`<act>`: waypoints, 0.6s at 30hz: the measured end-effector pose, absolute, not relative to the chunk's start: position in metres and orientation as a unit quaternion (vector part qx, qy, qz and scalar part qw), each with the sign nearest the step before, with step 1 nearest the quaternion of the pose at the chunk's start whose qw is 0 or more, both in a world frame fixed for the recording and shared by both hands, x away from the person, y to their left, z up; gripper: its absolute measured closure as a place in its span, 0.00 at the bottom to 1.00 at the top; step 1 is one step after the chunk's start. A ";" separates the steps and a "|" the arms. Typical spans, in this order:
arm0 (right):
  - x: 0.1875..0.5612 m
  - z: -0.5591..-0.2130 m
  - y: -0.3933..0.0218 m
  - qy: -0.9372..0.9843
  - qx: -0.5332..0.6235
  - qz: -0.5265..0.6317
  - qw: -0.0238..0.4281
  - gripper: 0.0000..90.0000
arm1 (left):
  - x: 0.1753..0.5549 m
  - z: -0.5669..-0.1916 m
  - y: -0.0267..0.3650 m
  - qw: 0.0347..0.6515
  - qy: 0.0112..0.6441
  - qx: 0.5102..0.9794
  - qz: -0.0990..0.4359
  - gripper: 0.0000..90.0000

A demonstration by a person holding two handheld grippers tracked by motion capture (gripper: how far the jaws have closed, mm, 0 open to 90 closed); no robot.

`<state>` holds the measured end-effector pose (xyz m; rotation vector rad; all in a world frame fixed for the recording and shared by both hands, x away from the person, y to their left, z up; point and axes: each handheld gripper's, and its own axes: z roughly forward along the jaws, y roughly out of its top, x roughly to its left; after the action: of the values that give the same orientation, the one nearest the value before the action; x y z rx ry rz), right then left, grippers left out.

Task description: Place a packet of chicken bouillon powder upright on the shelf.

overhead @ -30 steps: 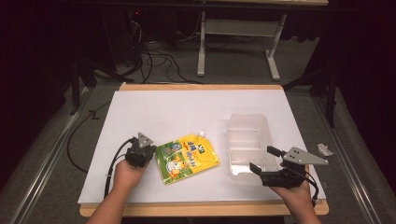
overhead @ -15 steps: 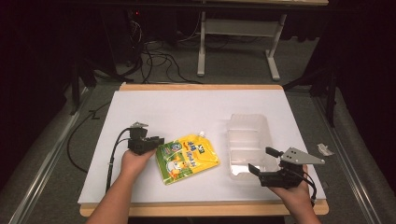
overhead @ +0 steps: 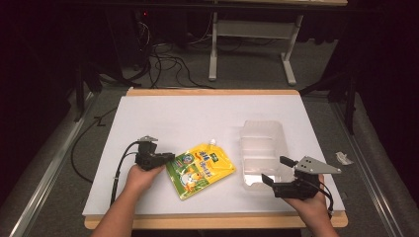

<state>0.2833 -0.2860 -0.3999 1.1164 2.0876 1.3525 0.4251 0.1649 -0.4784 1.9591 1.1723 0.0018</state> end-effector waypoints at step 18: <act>0.281 -0.399 -0.281 0.752 0.394 0.487 0.204 0.11 | 0.358 -0.467 0.139 0.392 0.416 0.808 0.141 1.00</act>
<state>0.2814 -0.2811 -0.3986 1.0999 2.0990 1.3585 0.3578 0.1393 -0.4668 2.0513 1.0569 0.3592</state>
